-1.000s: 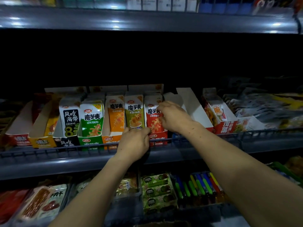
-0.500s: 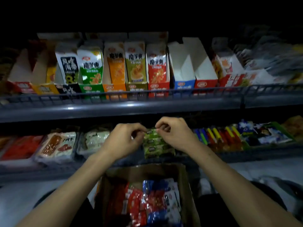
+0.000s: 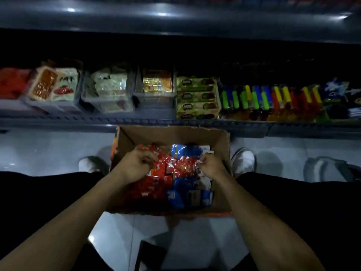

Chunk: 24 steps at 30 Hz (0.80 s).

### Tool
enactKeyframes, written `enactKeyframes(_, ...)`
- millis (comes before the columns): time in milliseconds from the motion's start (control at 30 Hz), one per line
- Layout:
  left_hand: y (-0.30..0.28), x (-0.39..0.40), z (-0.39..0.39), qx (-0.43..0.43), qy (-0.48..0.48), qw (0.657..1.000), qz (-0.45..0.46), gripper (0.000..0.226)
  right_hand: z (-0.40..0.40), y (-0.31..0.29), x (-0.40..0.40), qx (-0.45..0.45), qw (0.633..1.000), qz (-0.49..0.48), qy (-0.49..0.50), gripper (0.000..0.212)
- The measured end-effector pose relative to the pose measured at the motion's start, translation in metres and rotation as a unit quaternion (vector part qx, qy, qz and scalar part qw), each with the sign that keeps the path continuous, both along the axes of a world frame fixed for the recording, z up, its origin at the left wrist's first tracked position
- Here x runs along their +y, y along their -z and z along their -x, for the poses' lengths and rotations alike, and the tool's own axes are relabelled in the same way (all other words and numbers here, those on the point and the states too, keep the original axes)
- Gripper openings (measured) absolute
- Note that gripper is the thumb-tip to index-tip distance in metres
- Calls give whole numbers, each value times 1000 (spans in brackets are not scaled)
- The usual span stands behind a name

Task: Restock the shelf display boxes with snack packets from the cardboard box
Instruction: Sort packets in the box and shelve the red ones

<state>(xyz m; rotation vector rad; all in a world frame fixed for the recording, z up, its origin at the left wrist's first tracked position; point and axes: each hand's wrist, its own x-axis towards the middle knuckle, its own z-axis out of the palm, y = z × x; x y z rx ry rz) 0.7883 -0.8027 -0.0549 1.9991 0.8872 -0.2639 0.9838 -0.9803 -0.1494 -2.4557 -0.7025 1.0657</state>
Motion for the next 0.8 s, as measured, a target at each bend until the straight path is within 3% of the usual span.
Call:
enactKeyframes(200, 31, -38, 2, -20, -117, 990, 72, 43, 7, 63, -2, -87, 994, 47, -49, 33)
enactKeyframes(267, 37, -51, 3, -10, -129, 988, 87, 35, 10, 74, 2, -166, 976, 76, -120, 40)
enactKeyframes(333, 43, -56, 8, 4, -105, 990, 91, 29, 13, 82, 3, -267, 935, 122, -198, 50)
enactKeyframes(400, 46, -57, 13, 20, -67, 995, 71, 27, 15, 89, 2, -342, 903, 147, -214, 42)
enactKeyframes(467, 49, -54, 14, 21, -55, 997, 51, 28, 15, 88, 2, -352, 895, 173, -211, 35)
enactKeyframes(533, 49, -50, 14, 23, -76, 996, 46, 26, 15, 82, 4, -323, 908, 173, -206, 34)
enactKeyframes(633, 53, -45, 11, 44, -102, 992, 53, 29, 12, 69, 5, -226, 964, 62, -123, 23)
enactKeyframes(733, 61, -49, 11, 91, -44, 995, -12, 23, 18, 60, 2, 13, 999, -51, 4, 14)
enactKeyframes(800, 66, -53, 11, 107, -8, 991, -77, 44, 22, 52, 3, 131, 988, -83, 25, 14)
